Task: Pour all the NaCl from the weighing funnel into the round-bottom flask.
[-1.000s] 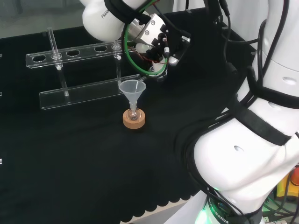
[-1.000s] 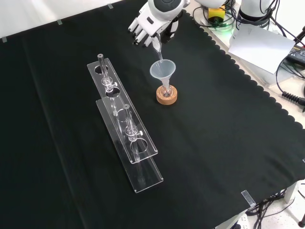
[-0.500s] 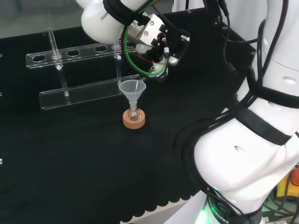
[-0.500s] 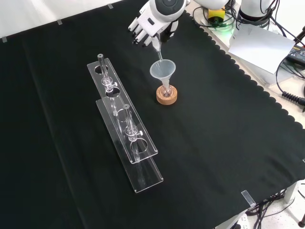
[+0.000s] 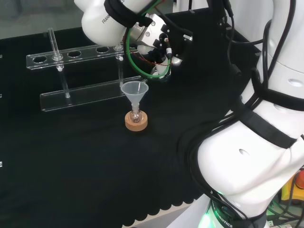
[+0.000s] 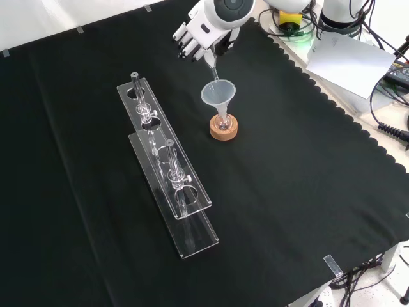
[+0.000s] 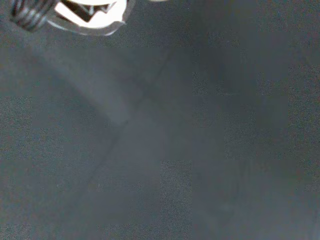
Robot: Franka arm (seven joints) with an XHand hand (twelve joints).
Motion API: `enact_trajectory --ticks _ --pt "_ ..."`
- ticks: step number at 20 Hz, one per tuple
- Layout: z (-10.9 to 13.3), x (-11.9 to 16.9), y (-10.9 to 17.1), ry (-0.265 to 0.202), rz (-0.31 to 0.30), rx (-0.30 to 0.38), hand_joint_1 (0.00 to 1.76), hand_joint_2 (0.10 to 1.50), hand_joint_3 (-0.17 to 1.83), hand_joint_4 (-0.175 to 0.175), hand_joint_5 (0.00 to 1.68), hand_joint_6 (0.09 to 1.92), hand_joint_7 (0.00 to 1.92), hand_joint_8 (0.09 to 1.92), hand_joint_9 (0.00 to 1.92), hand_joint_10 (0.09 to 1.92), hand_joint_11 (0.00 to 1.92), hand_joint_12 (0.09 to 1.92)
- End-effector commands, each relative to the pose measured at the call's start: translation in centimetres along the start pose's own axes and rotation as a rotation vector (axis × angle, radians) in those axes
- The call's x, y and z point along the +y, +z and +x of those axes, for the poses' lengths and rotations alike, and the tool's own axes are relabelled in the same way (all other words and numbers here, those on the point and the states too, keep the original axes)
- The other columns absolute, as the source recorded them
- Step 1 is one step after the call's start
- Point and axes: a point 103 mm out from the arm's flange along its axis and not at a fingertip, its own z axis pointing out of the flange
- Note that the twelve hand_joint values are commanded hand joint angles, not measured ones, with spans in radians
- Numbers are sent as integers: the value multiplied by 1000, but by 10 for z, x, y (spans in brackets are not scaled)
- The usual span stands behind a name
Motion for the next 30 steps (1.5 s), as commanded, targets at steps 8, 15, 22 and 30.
enact_trajectory --ticks 8,15,22,30 --pt "7 2 -8 2 -1 -28 1100 672 696 175 1194 831 470 642 799 477 573 1219" --pt "7 3 -9 3 17 -37 1100 672 696 175 1193 832 469 642 796 477 572 1220" --pt "6 3 -7 -3 8 -30 1100 672 697 175 1193 832 466 642 794 478 570 1220" --pt "5 3 -7 -2 -1 -35 1100 672 697 175 1193 833 465 642 792 479 568 1221"
